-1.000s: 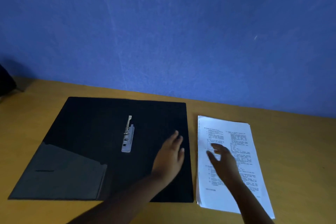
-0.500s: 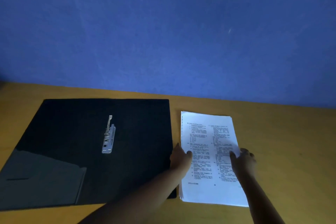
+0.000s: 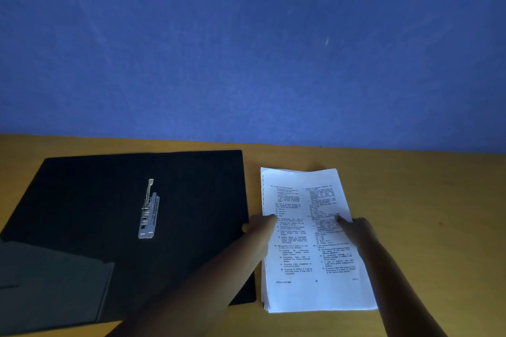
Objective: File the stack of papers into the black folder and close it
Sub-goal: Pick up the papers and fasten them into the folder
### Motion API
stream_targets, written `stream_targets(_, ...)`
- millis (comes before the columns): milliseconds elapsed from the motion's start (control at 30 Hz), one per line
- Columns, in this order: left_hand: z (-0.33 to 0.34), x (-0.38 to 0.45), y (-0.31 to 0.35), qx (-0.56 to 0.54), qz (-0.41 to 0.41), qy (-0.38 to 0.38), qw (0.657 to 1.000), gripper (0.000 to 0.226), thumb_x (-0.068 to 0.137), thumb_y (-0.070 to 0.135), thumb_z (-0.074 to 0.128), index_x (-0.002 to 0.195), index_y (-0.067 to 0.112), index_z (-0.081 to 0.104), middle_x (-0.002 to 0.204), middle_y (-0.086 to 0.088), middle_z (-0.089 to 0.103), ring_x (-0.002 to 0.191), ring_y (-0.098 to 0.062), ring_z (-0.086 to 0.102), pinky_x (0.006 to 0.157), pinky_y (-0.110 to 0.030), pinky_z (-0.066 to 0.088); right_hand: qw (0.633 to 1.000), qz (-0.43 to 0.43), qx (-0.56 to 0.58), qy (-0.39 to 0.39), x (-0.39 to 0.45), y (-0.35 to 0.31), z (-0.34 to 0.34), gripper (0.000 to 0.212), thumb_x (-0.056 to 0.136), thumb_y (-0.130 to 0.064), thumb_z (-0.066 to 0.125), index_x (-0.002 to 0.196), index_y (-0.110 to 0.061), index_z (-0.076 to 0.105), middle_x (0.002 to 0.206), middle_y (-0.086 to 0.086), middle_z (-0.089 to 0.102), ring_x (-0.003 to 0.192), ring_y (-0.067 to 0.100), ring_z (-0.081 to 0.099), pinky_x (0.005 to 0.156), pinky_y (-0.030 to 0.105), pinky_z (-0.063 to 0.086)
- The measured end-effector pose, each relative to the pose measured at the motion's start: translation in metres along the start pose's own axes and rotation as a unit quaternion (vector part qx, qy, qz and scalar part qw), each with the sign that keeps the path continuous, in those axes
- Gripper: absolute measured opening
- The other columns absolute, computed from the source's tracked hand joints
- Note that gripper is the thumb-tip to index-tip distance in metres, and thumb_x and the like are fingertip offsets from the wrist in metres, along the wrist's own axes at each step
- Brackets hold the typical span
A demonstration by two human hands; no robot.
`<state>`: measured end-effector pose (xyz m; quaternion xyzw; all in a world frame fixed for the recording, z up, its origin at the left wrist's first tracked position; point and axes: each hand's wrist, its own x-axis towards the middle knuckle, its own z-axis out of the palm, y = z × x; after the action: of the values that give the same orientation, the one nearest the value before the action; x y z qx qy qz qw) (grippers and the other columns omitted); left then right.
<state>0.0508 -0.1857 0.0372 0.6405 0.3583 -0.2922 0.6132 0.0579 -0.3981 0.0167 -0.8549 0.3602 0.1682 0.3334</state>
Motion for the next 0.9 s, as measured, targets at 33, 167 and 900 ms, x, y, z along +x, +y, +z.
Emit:
stream_targets(33,0.002,-0.001,-0.001,0.012,0.001,0.008,1.000,0.035,0.089,0.020,0.052,0.122,0.007,0.053,0.128,-0.015,0.046,0.109,-0.031,0.055,0.093,-0.039,0.052,1.000,0.004,0.006,-0.002,0.001,-0.001,0.000,0.055,0.089,-0.038,0.059,0.114,0.012,0.058,0.114,0.027,0.064,0.104,0.040,0.062,0.083,0.040,0.049)
stream_targets(167,0.007,-0.001,0.001,0.042,0.031,0.035,0.998,0.034,0.089,0.018,0.054,0.121,0.007,0.050,0.121,-0.012,0.041,0.084,-0.022,0.054,0.079,-0.031,0.050,1.000,0.002,-0.003,0.004,0.002,0.000,0.004,0.056,0.090,-0.038,0.058,0.117,0.011,0.057,0.117,0.027,0.063,0.108,0.039,0.060,0.083,0.039,0.048)
stream_targets(900,-0.085,-0.023,0.019,-0.004,0.340,-0.062,0.938,0.037,0.097,0.004,0.040,0.131,0.016,0.044,0.118,0.001,0.056,0.100,-0.011,0.058,0.077,-0.019,0.046,0.935,-0.252,0.250,-0.020,-0.062,-0.043,0.015,0.021,0.093,-0.028,0.056,0.099,-0.012,0.067,0.091,0.002,0.074,0.084,0.020,0.071,0.062,0.023,0.054)
